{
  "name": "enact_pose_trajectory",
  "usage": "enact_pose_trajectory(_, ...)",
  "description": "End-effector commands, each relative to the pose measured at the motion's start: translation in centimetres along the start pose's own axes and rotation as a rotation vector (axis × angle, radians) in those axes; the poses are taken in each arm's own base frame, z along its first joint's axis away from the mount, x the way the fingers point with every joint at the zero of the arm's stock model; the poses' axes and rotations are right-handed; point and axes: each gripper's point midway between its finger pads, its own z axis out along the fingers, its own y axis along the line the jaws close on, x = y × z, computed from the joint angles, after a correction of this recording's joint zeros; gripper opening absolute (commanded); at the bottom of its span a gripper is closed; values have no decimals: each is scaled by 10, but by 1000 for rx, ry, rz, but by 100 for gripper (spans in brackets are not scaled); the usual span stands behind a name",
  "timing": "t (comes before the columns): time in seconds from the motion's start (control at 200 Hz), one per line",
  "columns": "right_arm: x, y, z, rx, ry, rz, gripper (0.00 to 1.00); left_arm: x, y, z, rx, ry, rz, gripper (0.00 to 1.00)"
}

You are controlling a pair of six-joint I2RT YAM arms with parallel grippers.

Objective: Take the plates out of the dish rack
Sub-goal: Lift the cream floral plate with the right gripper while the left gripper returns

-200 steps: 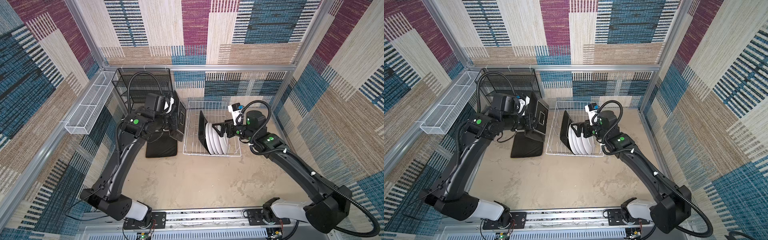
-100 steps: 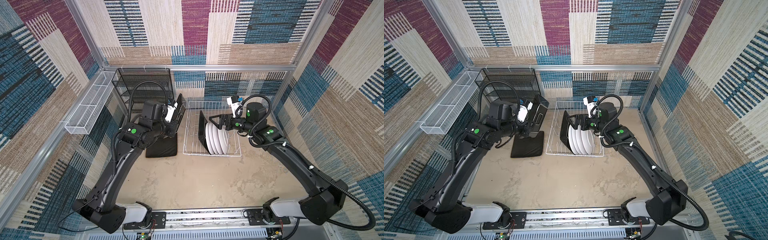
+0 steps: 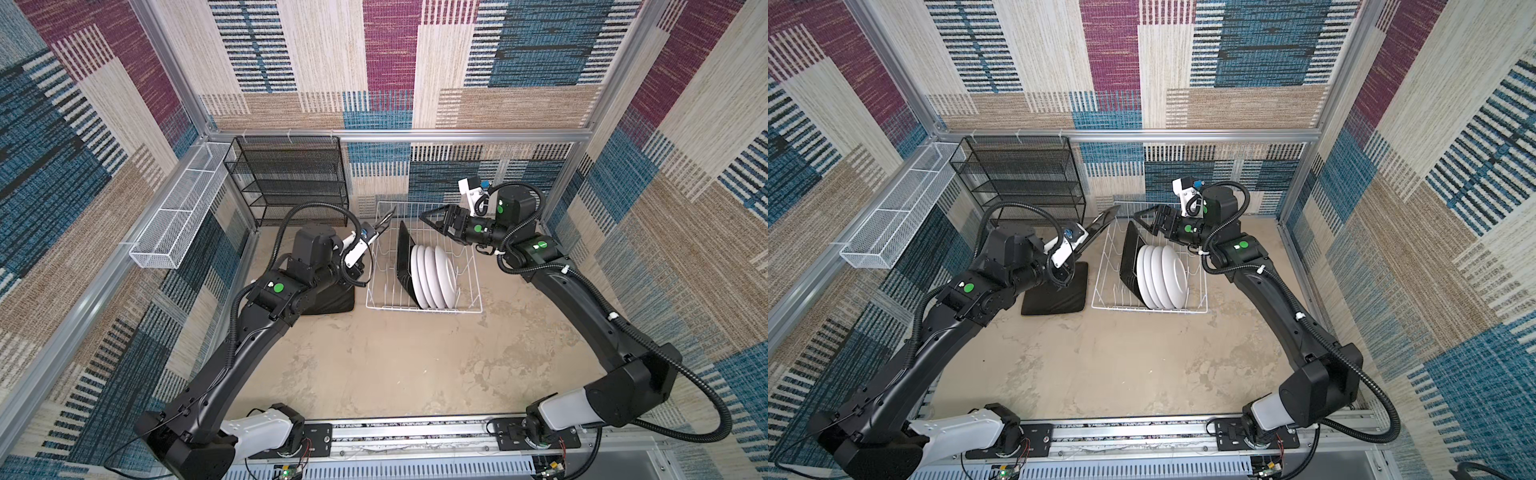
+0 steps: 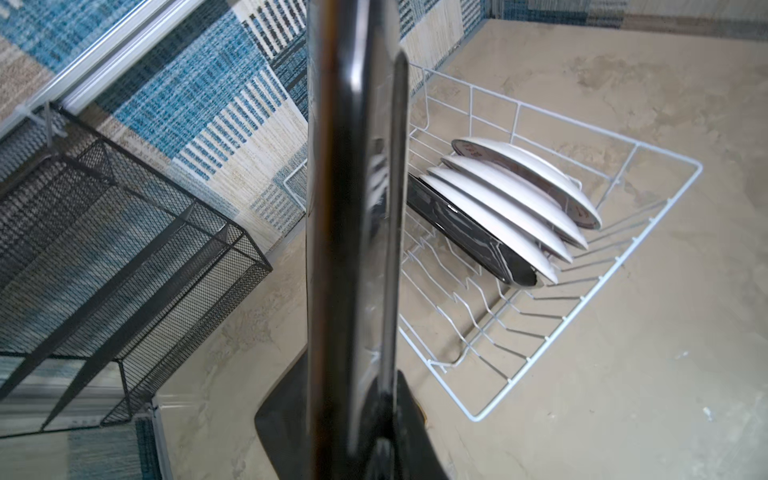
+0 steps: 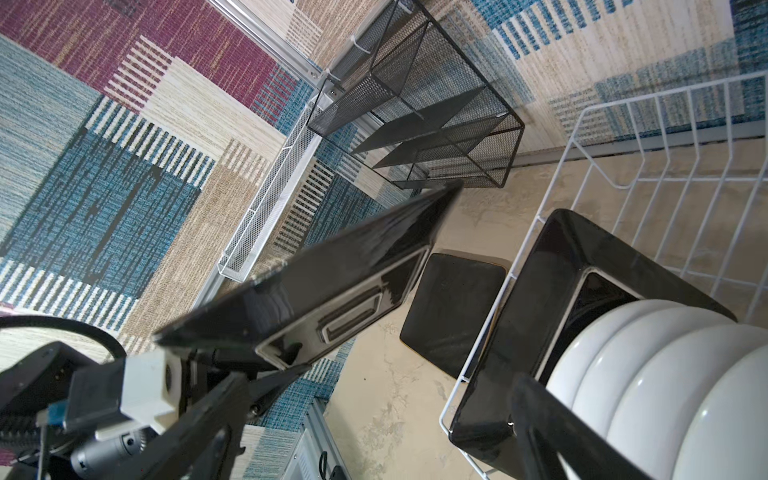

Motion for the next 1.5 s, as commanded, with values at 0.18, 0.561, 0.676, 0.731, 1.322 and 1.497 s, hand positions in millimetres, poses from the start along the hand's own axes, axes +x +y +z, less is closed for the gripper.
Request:
enact_pose_trajectory(0.18,-8,4,22,-57,76,76,96,-57,32,-1,-305,-231,319,0)
enact_pose_trajectory(0.561,7,-25,52,-5,144,165,84,-62,11,13,-464,-305,555,0)
enact_pose_trajectory(0.676,16,-35,57,22,172,195,81,-62,10,15,-485,-308,570,0)
enact_pose_trajectory(0.731,20,-36,58,23,182,202,79,-62,9,16,-487,-310,570,0)
enact_pose_trajectory(1.322,41,-38,64,-18,247,235,28,-56,-4,30,-491,-288,635,0)
enact_pose_trajectory(1.497,41,-33,62,-45,251,227,14,-55,-3,33,-499,-276,630,0)
